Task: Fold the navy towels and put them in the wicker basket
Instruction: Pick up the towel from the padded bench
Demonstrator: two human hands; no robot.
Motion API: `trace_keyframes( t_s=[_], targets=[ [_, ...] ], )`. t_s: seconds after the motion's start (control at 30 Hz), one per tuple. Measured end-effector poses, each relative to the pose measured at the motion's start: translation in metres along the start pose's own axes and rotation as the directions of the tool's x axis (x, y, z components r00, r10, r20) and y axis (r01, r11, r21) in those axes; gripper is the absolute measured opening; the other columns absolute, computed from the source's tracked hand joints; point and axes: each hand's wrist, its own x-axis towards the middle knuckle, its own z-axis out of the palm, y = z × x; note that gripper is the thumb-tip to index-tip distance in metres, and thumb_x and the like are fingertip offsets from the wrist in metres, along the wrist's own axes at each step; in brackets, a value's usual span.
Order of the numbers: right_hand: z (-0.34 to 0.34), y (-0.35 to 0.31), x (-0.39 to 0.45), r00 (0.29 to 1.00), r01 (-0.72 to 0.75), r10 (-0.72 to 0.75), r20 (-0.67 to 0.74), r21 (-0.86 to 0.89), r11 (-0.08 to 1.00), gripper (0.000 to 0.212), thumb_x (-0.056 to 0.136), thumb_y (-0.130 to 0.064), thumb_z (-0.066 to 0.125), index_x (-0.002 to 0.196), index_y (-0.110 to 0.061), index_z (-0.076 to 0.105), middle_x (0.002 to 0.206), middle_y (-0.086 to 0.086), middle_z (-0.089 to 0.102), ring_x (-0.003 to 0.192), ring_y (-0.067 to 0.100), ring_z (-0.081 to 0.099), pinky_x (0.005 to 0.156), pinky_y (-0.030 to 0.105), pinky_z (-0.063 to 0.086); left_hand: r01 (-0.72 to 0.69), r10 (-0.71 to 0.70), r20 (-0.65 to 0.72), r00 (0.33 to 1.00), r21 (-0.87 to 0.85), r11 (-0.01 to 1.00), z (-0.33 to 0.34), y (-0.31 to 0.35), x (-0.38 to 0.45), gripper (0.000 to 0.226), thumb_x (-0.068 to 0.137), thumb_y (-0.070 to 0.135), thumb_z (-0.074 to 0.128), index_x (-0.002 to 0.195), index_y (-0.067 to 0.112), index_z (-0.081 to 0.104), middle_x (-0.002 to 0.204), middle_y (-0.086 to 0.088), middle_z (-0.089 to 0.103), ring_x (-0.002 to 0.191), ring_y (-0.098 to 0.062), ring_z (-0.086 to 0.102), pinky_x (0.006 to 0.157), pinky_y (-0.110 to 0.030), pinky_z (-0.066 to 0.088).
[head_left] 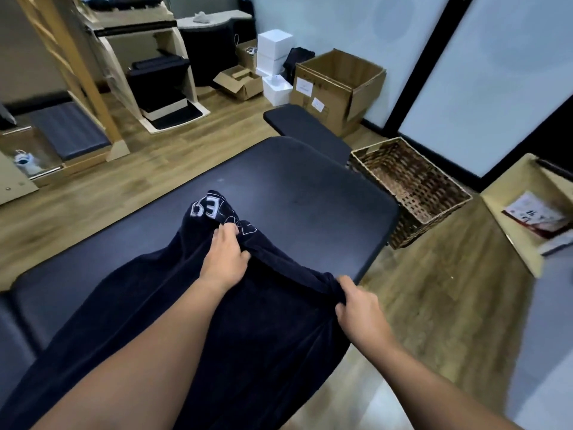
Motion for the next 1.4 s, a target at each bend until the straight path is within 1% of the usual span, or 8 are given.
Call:
trace_keyframes(
  t_s=[0.5,0.63,0.73,0.87,1.03,1.23,1.3,1.4],
  targets=[
    [-0.053,0.086,0.179,0.984,-0.139,0.142,-0.113,0.034,0.99,0.016,0.086,-0.015,0.06,0.096,-0.015,0.047,0.087,0.009,0.053,0.089,0.041,0.059,0.07,0.042,0.043,-0.046,0.018,0.295,0.955,0.088,0.995,0.063,0.103,0.149,0.083,0.09,0.03,0.07,0.149,0.045,0.014,0.167,-0.002,-0.002,0.156,-0.025,0.005,0.119,-0.049,0.03],
    [-0.049,0.114,0.215,0.995,-0.089,0.087,0.05,0.044,0.995,0.026,0.092,-0.045,0.062,0.084,-0.021,0.06,0.08,0.001,0.067,0.085,0.031,0.064,0.066,0.034,0.041,0.068,-0.219,0.432,0.875,0.339,0.938,0.085,0.094,0.149,0.055,0.09,0.039,0.062,0.138,0.025,0.039,0.141,-0.005,0.049,0.128,-0.028,0.051,0.106,-0.048,0.045],
    [-0.045,0.12,0.252,0.998,-0.065,0.063,0.028,0.117,0.991,0.033,0.097,-0.035,0.054,0.069,-0.018,0.058,0.076,0.004,0.06,0.082,0.035,0.063,0.066,0.037,0.039,0.082,-0.325,0.41,0.852,0.508,0.857,0.091,0.095,0.147,0.024,0.092,0.04,0.057,0.107,0.023,0.047,0.122,0.001,0.056,0.117,-0.027,0.056,0.099,-0.052,0.047],
    [-0.034,0.11,0.29,0.987,-0.132,0.12,0.108,0.111,0.985,0.026,0.098,-0.021,0.06,0.124,-0.017,0.058,0.118,0.01,0.057,0.103,0.033,0.061,0.083,0.039,0.045,0.143,-0.366,0.306,0.879,0.563,0.814,0.089,0.1,0.152,0.027,0.096,0.038,0.052,0.115,0.02,0.045,0.117,-0.002,0.06,0.109,-0.03,0.06,0.091,-0.047,0.05],
    [-0.011,0.092,0.296,0.948,-0.106,0.054,0.315,0.148,0.983,0.046,0.088,-0.028,0.071,0.13,-0.022,0.052,0.11,0.007,0.069,0.109,0.031,0.063,0.085,0.034,0.048,0.261,-0.32,0.075,0.944,0.417,0.87,0.083,0.095,0.174,0.029,0.1,0.034,0.05,0.121,0.017,0.04,0.11,-0.008,0.053,0.1,-0.032,0.056,0.079,-0.045,0.051],
    [-0.018,0.087,0.276,0.957,0.272,-0.259,0.128,-0.097,0.957,0.039,0.06,-0.006,0.08,0.078,-0.019,0.048,0.07,0.0,0.058,0.064,0.029,0.061,0.051,0.033,0.036,0.102,-0.116,0.047,0.992,0.242,0.965,0.087,0.083,0.244,0.061,0.099,0.023,0.057,0.153,0.02,0.03,0.155,-0.004,0.037,0.137,-0.033,0.032,0.108,-0.048,0.039],
    [-0.022,0.095,0.272,0.951,0.304,-0.31,-0.019,-0.149,0.941,0.043,0.049,-0.008,0.084,0.074,-0.017,0.05,0.069,0.0,0.052,0.059,0.027,0.056,0.047,0.032,0.039,0.104,-0.171,0.178,0.969,0.333,0.937,0.084,0.09,0.255,0.08,0.094,0.021,0.061,0.158,0.035,0.014,0.137,0.004,0.052,0.128,-0.03,0.039,0.103,-0.051,0.037],
    [-0.019,0.104,0.263,0.854,0.52,-0.515,0.077,-0.074,0.851,0.024,0.075,-0.04,0.072,0.079,-0.018,0.063,0.09,-0.004,0.051,0.08,0.02,0.054,0.069,0.032,0.047,-0.06,-0.126,0.326,0.937,0.507,0.86,0.081,0.092,0.251,0.05,0.086,0.024,0.062,0.133,0.037,0.049,0.108,0.006,0.064,0.113,-0.026,0.056,0.09,-0.047,0.04]
  ],
)
